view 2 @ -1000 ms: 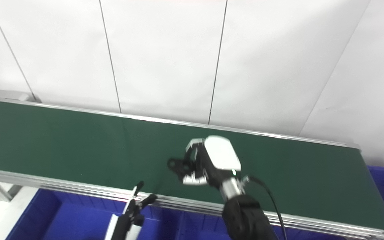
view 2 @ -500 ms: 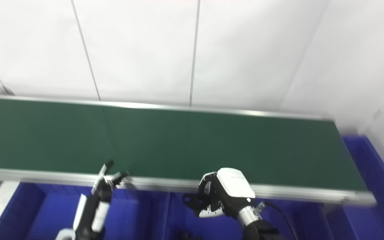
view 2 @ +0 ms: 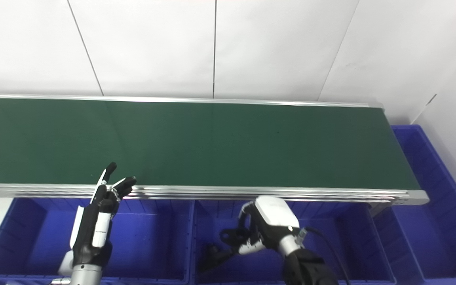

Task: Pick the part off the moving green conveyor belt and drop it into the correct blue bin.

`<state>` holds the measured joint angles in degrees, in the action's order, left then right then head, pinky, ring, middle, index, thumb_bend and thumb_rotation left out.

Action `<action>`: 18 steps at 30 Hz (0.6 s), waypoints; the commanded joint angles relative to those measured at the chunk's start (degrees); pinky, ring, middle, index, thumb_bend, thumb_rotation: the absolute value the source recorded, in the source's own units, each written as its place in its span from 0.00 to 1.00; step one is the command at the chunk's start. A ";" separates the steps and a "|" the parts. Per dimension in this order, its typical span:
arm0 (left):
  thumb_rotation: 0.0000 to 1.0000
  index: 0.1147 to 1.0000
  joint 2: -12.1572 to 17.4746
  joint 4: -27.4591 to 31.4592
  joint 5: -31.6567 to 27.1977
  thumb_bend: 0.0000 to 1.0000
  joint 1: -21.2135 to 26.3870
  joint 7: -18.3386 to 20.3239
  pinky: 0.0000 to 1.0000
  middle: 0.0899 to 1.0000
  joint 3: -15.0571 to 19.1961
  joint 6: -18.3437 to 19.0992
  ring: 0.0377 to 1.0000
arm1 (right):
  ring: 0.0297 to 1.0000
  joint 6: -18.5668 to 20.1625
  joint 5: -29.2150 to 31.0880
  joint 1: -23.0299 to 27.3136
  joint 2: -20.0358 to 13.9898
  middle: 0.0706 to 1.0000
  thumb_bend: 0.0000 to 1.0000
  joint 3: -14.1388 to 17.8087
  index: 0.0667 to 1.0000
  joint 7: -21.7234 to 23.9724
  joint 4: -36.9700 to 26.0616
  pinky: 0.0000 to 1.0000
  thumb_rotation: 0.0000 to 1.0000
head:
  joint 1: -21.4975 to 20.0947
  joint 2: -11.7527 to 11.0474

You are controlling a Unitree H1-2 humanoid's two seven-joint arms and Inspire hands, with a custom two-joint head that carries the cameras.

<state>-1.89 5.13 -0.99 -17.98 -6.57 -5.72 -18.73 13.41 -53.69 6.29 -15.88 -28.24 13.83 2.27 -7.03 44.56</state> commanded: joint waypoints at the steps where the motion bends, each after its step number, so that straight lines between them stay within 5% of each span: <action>1: 0.89 0.95 -0.51 1.53 -0.77 0.61 0.39 1.07 0.84 0.73 0.18 -0.71 0.80 | 0.35 0.49 -2.07 1.45 0.33 0.44 0.51 0.72 0.46 -3.10 -1.25 0.28 0.16 | 0.02 0.07; 3: 0.90 0.95 -0.62 1.42 -0.42 0.61 0.40 1.16 0.84 0.73 0.27 -0.73 0.80 | 0.39 1.07 -2.57 1.41 0.68 0.48 0.51 1.22 0.46 -3.59 -1.22 0.31 0.16 | 0.25 -0.17; 5: 0.90 0.95 -0.74 1.24 -0.17 0.61 0.47 1.27 0.83 0.73 0.37 -0.99 0.80 | 0.47 1.47 -2.77 1.41 0.90 0.57 0.80 1.62 0.64 -3.30 -1.39 0.35 0.35 | 0.25 -0.17; 9: 0.89 0.94 -1.31 1.31 0.10 0.60 0.44 1.43 0.81 0.72 0.77 -0.90 0.79 | 0.65 3.23 -3.56 1.36 1.04 0.77 0.99 1.80 0.77 -0.87 -2.26 0.44 0.55 | 0.38 -0.45; 16: 0.90 0.94 -1.78 0.64 0.58 0.60 0.80 1.64 0.82 0.71 0.95 -1.33 0.79 | 0.74 6.11 -1.29 1.21 1.32 0.86 1.00 3.49 0.84 4.48 -5.31 0.53 0.66 | 0.12 -0.85; 18: 0.89 0.93 -2.00 0.63 0.51 0.62 0.87 1.57 0.82 0.70 0.99 -1.11 0.78 | 0.72 5.90 -0.99 1.12 1.22 0.85 1.00 3.90 0.85 4.83 -6.09 0.48 0.69 | -0.06 -0.87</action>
<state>-3.42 5.02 -0.88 -17.86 -5.58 -4.95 -18.74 18.21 -54.92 6.37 -14.86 -25.08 18.81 -1.61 -7.12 43.68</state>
